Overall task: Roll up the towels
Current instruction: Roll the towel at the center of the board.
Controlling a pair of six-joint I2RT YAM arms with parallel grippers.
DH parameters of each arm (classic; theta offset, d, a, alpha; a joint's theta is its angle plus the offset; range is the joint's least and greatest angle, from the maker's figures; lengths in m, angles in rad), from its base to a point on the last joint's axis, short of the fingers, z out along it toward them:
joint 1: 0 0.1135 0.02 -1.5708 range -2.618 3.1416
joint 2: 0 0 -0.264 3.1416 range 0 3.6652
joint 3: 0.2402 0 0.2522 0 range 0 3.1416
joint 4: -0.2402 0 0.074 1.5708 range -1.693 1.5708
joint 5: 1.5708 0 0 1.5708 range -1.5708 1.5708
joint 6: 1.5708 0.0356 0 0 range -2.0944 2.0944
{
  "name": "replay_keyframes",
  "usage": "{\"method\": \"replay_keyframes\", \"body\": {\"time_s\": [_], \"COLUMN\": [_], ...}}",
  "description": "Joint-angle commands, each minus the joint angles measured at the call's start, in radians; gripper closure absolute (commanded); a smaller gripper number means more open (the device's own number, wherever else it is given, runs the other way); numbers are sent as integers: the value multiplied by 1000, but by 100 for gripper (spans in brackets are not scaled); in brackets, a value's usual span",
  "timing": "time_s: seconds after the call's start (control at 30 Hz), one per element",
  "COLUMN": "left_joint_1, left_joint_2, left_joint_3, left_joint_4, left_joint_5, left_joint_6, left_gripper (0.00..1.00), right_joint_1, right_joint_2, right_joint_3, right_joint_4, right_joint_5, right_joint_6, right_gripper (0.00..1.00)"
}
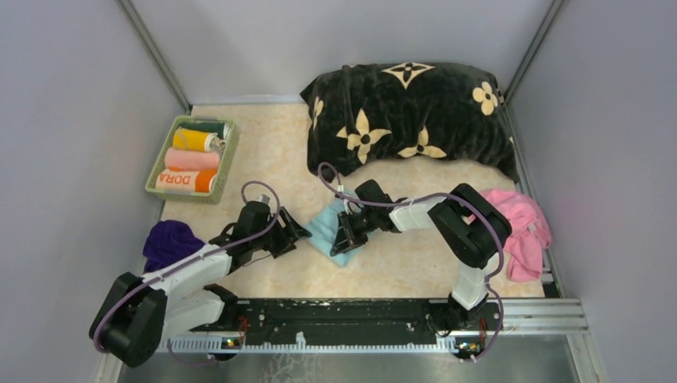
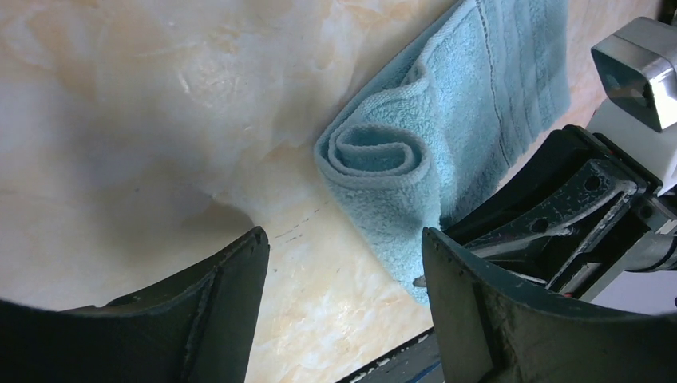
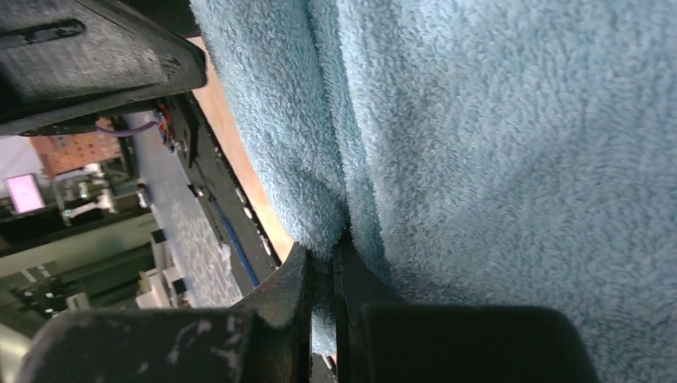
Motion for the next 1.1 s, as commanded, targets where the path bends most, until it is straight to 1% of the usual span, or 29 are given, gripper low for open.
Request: {"method": "replay_keyframes", "body": {"time_s": [0.0, 0.13, 0.23, 0.27, 0.37, 0.4, 0.53, 0.6, 0.7, 0.83, 0.97, 1.07], "left_joint_1": [3, 3, 2, 3, 2, 2, -4, -10, -16, -22, -31, -35], "left_joint_2": [96, 197, 267, 284, 333, 346, 382, 389, 394, 401, 407, 408], "left_joint_3": [34, 48, 62, 67, 87, 90, 104, 112, 121, 137, 154, 159], "left_joint_4": [144, 191, 209, 205, 165, 154, 107, 85, 55, 28, 10, 3], "left_joint_5": [69, 64, 52, 48, 38, 38, 28, 16, -2, -16, -29, -34], "left_joint_6": [-3, -6, -13, -15, -17, -16, -9, -3, 0, 7, 15, 17], "left_gripper": [24, 31, 37, 40, 53, 56, 58, 58, 58, 58, 57, 57], "right_joint_1": [-27, -54, -62, -63, -63, -62, -50, -22, 59, 191, 331, 410], "right_joint_2": [40, 59, 57, 53, 13, -4, -97, -168, -246, -317, -322, -279], "right_joint_3": [-27, -37, -42, -37, -31, -28, -8, 15, 66, 117, 156, 190], "right_joint_4": [58, 74, 67, 48, -8, -33, -143, -221, -346, -417, -440, -452], "right_joint_5": [-68, -73, -70, -57, -7, 12, 104, 201, 405, 655, 898, 1015], "right_joint_6": [50, 68, 63, 50, 5, -10, -78, -126, -185, -228, -273, -287], "right_gripper": [100, 100, 99, 98, 92, 89, 77, 72, 65, 61, 54, 52]}}
